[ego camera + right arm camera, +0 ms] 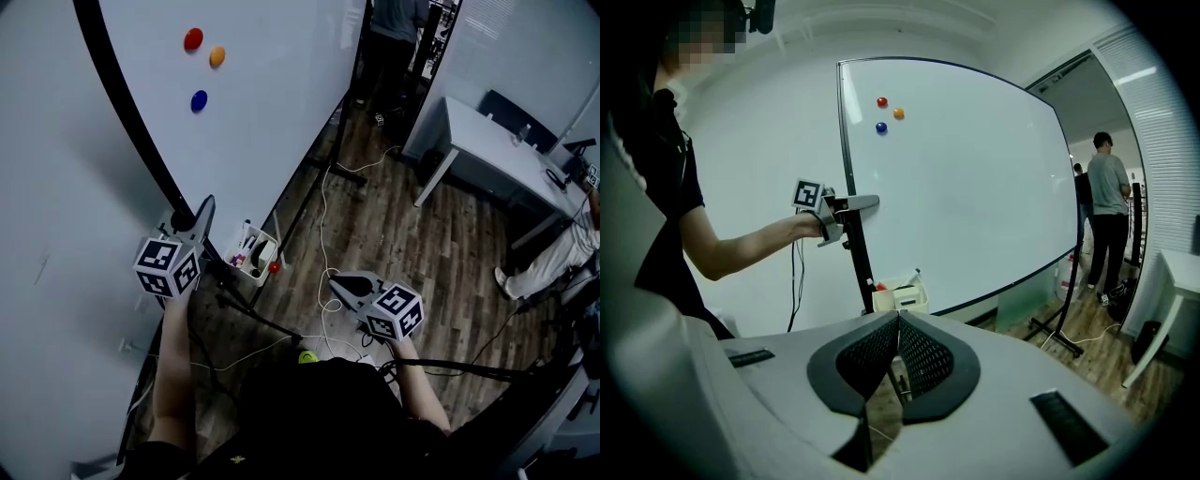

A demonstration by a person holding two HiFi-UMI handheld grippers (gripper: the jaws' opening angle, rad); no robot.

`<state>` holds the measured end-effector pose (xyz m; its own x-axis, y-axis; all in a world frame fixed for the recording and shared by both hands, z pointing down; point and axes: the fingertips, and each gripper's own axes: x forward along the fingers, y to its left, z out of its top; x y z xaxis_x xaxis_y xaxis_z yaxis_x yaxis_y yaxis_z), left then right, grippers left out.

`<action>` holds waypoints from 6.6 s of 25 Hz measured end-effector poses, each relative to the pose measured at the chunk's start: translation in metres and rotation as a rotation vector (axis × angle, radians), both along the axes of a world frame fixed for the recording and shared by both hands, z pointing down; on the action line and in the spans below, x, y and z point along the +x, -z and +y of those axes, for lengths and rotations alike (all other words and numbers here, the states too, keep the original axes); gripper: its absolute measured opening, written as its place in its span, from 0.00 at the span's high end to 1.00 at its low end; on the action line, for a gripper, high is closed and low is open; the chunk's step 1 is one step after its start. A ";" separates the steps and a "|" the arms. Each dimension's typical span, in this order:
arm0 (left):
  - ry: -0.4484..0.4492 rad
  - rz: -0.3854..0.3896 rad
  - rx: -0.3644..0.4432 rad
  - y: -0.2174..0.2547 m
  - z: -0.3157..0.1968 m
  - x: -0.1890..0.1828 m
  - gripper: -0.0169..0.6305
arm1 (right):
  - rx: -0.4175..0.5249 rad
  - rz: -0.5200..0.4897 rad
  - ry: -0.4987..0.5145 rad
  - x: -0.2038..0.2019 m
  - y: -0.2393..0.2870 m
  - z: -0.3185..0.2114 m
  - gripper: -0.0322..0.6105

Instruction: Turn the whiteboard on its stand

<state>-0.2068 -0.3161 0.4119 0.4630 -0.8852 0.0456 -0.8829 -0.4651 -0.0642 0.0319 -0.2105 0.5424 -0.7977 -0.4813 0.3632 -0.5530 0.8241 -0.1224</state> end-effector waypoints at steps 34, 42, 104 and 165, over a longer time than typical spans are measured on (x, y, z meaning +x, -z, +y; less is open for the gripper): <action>-0.026 0.048 -0.043 -0.006 0.001 -0.005 0.90 | -0.019 -0.010 0.011 0.002 -0.014 0.007 0.95; -0.036 0.071 -0.076 -0.004 0.003 -0.006 0.90 | -0.025 -0.014 -0.014 0.008 -0.012 0.005 0.95; -0.106 -0.039 -0.115 0.072 0.027 0.019 0.89 | -0.124 -0.087 -0.087 -0.025 0.039 0.026 0.95; -0.043 -0.097 -0.187 0.039 -0.143 0.072 0.89 | -0.130 -0.040 -0.114 0.083 0.003 -0.108 0.95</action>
<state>-0.1352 -0.4593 0.3734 0.4857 -0.8366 0.2533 -0.8558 -0.5141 -0.0571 0.1150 -0.3183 0.5399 -0.7556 -0.5207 0.3975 -0.6346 0.7323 -0.2470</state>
